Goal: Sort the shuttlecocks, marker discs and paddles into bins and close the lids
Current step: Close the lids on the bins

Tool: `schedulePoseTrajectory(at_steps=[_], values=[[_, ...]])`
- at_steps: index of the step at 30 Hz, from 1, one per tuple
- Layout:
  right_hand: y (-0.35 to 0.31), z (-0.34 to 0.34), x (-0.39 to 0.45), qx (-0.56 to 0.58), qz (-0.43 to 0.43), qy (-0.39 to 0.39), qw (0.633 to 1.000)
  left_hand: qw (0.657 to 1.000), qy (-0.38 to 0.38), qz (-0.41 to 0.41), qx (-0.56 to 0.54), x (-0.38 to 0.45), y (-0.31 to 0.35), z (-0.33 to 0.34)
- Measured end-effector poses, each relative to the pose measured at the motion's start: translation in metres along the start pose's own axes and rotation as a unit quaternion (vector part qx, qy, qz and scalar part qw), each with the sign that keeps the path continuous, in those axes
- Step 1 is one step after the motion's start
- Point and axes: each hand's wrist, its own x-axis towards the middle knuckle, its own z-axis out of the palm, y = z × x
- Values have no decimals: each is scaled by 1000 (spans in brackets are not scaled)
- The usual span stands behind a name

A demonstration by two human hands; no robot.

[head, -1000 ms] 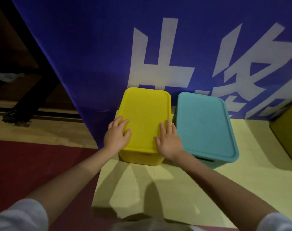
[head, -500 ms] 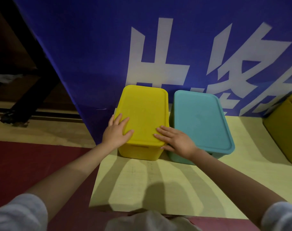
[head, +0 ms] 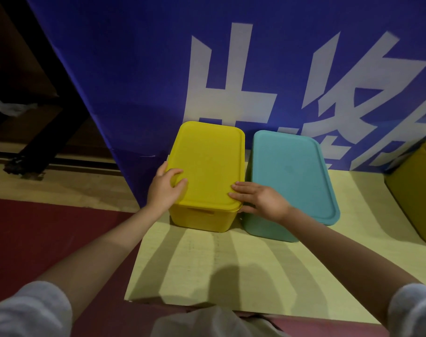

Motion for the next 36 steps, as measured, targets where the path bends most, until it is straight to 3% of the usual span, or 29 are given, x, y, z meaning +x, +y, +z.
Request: schedulePoseTrajectory(at_steps=[8, 13, 17, 23, 26, 29, 31, 33, 36], values=[[4, 5, 0, -45, -69, 51, 995, 998, 8, 2, 56, -2, -2, 6], [0, 13, -1, -46, -81, 63, 994, 961, -40, 174, 211, -19, -15, 5], [-5, 14, -1, -25, -82, 72, 994, 935, -84, 207, 277, -21, -17, -1], [-7, 12, -3, -32, -98, 97, 990, 938, -61, 211, 269, -22, -17, 2], [-10, 7, 0, -15, -76, 66, 995, 944, -61, 214, 243, -23, -16, 1], [-24, -1, 2, 77, 23, 43, 996, 982, -43, 159, 93, -19, -17, 3], [-42, -1, 0, 153, 160, 72, 973, 997, 17, 70, -32, -13, -16, 6], [-64, -1, 1, 212, 302, 118, 922, 989, 69, -48, -120, -9, -12, 8], [-92, 5, 7, 235, 377, 145, 884, 959, 95, -169, -208, -11, -9, 13]])
